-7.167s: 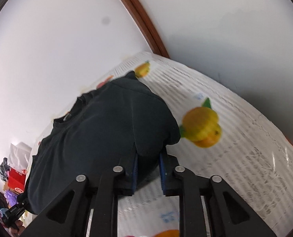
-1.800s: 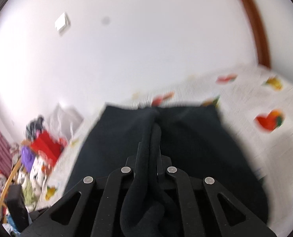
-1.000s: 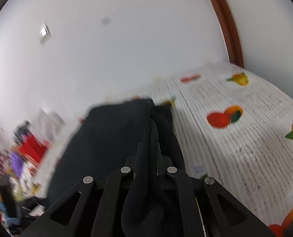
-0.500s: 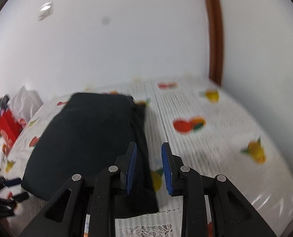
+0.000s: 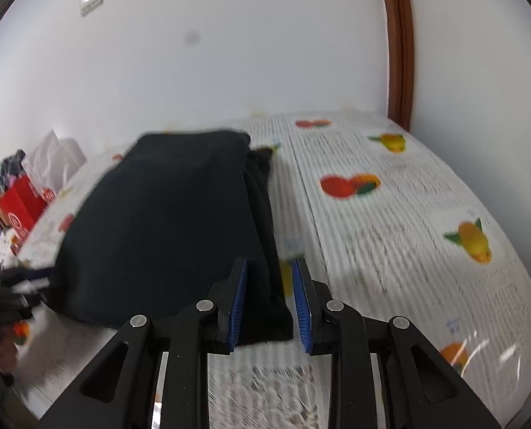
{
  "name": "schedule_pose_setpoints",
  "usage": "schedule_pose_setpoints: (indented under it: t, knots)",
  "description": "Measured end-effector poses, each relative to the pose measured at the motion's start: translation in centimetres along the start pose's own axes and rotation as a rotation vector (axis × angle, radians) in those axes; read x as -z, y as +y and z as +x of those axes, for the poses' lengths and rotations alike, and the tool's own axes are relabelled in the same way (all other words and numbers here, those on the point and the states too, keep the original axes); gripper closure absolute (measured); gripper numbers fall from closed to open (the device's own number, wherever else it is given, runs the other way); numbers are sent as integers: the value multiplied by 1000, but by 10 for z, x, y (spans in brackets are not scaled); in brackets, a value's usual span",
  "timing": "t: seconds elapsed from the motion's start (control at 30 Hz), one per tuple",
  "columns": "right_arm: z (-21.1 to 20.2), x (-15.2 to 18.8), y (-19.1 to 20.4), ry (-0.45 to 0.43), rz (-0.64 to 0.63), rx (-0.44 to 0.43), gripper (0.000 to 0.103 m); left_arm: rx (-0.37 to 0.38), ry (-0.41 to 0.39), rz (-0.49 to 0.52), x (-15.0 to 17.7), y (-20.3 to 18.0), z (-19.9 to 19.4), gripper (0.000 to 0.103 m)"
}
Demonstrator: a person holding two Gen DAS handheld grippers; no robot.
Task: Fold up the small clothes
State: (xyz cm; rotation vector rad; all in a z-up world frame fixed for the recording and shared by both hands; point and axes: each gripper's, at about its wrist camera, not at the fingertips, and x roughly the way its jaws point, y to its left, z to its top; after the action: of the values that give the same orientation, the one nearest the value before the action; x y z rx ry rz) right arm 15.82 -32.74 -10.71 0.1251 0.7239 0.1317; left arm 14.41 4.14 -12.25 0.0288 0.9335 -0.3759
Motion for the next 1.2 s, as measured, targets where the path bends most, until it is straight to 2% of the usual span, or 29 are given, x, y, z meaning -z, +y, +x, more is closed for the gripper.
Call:
schedule_pose_setpoints:
  t: [0.07, 0.23, 0.27, 0.3, 0.43, 0.53, 0.63, 0.73, 0.83, 0.9, 1.0, 1.07, 1.2]
  knots:
    - [1, -11, 5, -25, -5, -21, 77, 0, -9, 20, -3, -3, -8, 43]
    - [40, -30, 13, 19, 23, -68, 77, -15, -28, -9, -11, 4, -19, 43]
    - [52, -31, 14, 45, 27, -68, 86, -5, -22, -22, -13, 7, -17, 42]
    - [60, -31, 13, 62, 37, -62, 100, 10, -12, -35, -15, 10, -14, 41]
    - [52, -25, -9, -19, 143, -124, 100, 43, -3, -54, -18, 17, -13, 41]
    - [58, -23, -5, 40, 127, -113, 100, 29, -32, -53, -21, 19, -21, 41]
    - [50, -34, 0, 49, 76, -53, 99, 24, -70, -57, -31, 24, -29, 42]
    - [44, -61, 7, 49, 18, -3, 96, 17, -86, -63, -42, 31, -30, 42]
    - [58, -90, 18, 101, -46, -13, 82, -4, -79, -68, -55, 38, -22, 42]
    - [74, -106, 24, 132, -68, -34, 69, 3, -83, -71, -63, 40, -17, 42]
    - [104, -127, 28, 173, -37, -64, 68, 52, -88, -88, -73, 46, -9, 42]
    - [131, -137, 24, 215, 37, -117, 67, 61, -85, -92, -79, 49, 0, 41]
    - [175, -141, 21, 301, 144, -169, 67, 89, -64, -96, -83, 51, 18, 42]
